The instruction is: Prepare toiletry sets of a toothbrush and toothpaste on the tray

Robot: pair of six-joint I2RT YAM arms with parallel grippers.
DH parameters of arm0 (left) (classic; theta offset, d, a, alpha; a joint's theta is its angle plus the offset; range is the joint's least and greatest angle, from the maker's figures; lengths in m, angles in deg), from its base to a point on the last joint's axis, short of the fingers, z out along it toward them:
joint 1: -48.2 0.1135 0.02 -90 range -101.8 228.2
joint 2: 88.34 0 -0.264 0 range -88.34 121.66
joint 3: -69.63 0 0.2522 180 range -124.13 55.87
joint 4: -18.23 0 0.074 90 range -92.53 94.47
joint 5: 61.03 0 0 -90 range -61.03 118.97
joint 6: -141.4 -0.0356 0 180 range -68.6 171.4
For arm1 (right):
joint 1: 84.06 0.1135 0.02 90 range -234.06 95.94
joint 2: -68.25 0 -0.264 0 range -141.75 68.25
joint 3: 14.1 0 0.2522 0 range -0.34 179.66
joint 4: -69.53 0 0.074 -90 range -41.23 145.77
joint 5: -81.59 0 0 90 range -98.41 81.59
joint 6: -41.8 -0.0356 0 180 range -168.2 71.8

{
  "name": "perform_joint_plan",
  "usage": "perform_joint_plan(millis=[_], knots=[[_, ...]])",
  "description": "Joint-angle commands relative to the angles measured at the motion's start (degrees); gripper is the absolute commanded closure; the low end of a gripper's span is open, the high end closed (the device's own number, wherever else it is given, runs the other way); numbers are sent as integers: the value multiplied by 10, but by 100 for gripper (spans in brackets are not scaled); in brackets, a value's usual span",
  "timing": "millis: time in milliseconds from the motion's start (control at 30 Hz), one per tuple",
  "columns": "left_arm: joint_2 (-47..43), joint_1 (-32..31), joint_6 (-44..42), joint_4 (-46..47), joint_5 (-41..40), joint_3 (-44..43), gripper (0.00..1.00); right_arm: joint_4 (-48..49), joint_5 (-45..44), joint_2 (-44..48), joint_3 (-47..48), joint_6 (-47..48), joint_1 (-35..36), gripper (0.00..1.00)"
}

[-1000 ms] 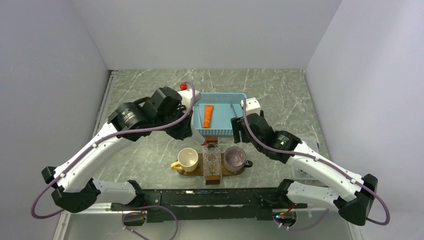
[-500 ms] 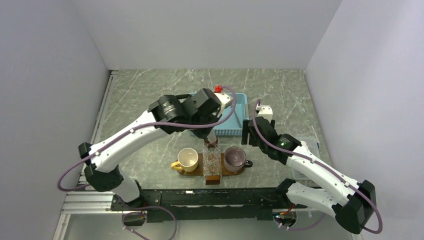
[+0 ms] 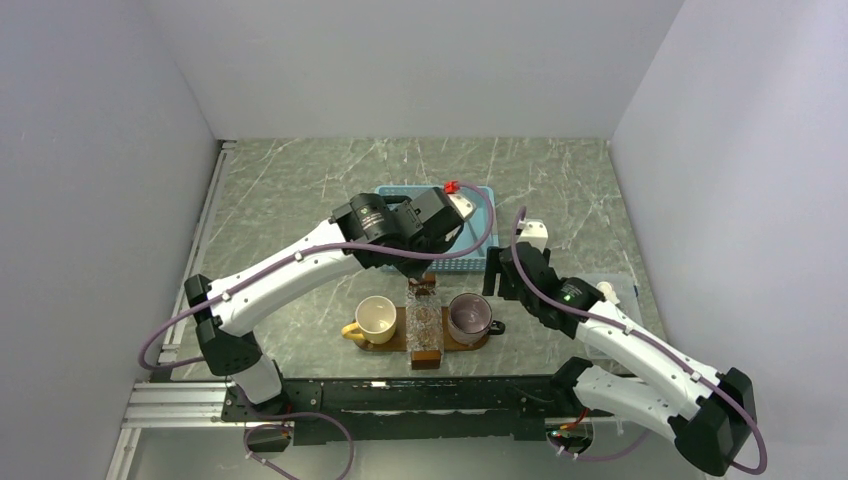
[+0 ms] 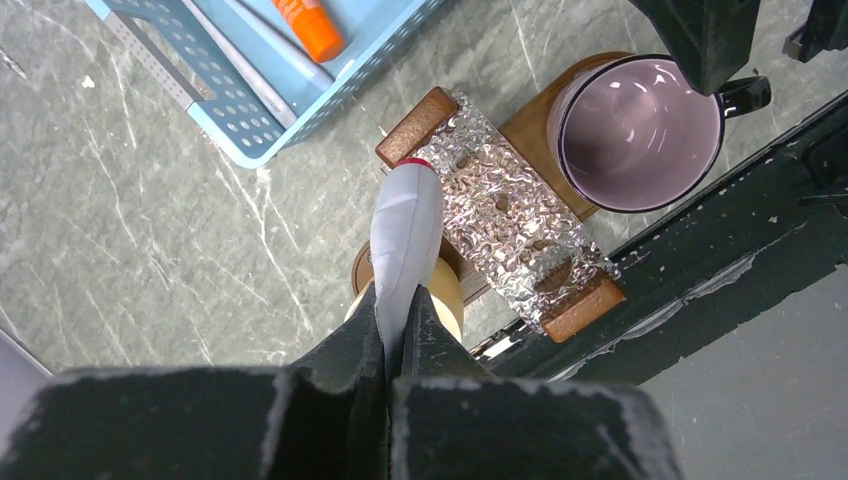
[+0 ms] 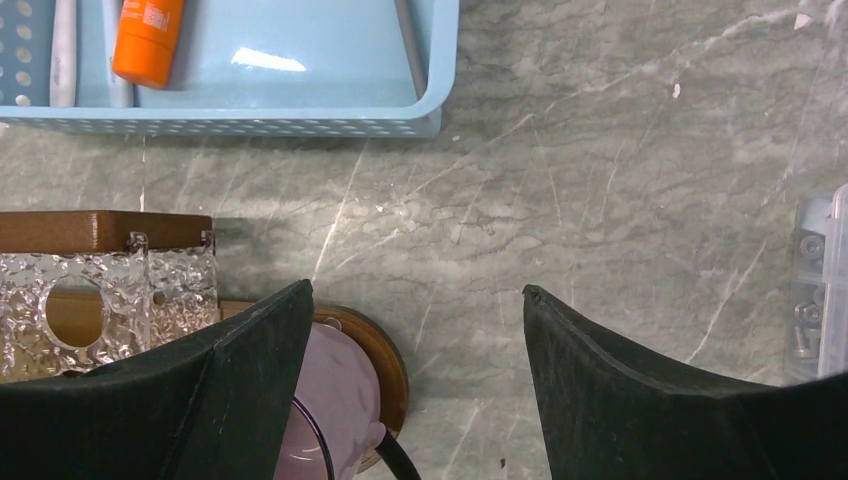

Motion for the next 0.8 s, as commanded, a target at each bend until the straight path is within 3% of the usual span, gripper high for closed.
perform_joint_plan(millis=[0,767], knots=[[4,-2,-4,31,0,13,100,28,2,11,-9,-9,-1,21],[23,-2,-1,74,50,58,100,50,20,9,-25,6,-1,21]])
